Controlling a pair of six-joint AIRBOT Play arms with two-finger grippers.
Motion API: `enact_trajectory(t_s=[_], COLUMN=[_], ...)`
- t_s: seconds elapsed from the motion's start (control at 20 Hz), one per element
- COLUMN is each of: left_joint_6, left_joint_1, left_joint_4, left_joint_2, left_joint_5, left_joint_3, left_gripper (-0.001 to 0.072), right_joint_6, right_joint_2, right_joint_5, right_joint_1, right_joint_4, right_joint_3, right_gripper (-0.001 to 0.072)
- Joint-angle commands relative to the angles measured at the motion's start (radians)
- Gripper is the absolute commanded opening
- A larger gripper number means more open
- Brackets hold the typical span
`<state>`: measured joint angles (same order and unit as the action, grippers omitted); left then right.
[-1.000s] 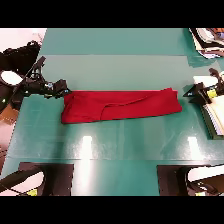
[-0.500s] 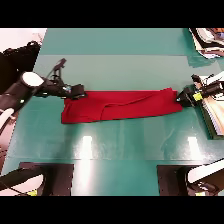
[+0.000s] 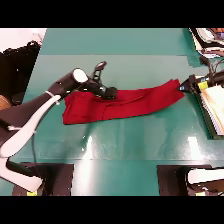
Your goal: Fold the shirts.
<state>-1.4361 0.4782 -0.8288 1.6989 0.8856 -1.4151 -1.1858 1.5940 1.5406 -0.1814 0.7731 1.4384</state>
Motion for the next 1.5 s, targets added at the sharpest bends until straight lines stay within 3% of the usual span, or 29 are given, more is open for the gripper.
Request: enact_trajectory(t_s=[0.0, 0.35, 0.65, 0.8, 0.95, 1.1, 1.25, 1.45], left_joint_6=[-0.035, -0.106, -0.101, -0.102, -0.102, -0.102, -0.100, -0.081], left_joint_1=[0.063, 0.074, 0.072, 0.048, -0.032, -0.146, -0.276, -0.436], left_joint_4=[-0.002, -0.101, -0.119, -0.141, -0.169, -0.240, -0.286, -0.383], left_joint_2=[0.146, 0.211, 0.199, 0.198, 0.198, 0.193, 0.078, -0.090], left_joint_5=[0.034, 0.058, 0.078, 0.154, 0.311, 0.493, 0.509, 0.540], left_joint_3=[-0.138, -0.174, -0.200, -0.311, -0.479, -0.682, -0.699, -0.699], left_gripper=[0.0027, 0.0027, 0.0027, 0.0027, 0.0028, 0.0027, 0.0027, 0.0028], right_joint_6=[0.004, 0.005, 0.005, 0.006, 0.030, 0.041, 0.078, 0.104], right_joint_2=[-0.134, -0.250, -0.249, -0.249, -0.241, -0.213, -0.144, 0.012], right_joint_5=[-0.049, -0.080, -0.079, -0.101, -0.129, -0.210, -0.348, -0.648], right_joint_1=[0.074, 0.243, 0.355, 0.412, 0.481, 0.590, 0.746, 0.991], right_joint_4=[-0.139, -0.224, -0.222, -0.223, -0.223, -0.225, -0.227, -0.232], right_joint_3=[0.002, 0.015, 0.150, 0.164, 0.163, 0.164, 0.164, 0.169], right_gripper=[0.0020, 0.0020, 0.0020, 0.0021, 0.0020, 0.0021, 0.0021, 0.0023])
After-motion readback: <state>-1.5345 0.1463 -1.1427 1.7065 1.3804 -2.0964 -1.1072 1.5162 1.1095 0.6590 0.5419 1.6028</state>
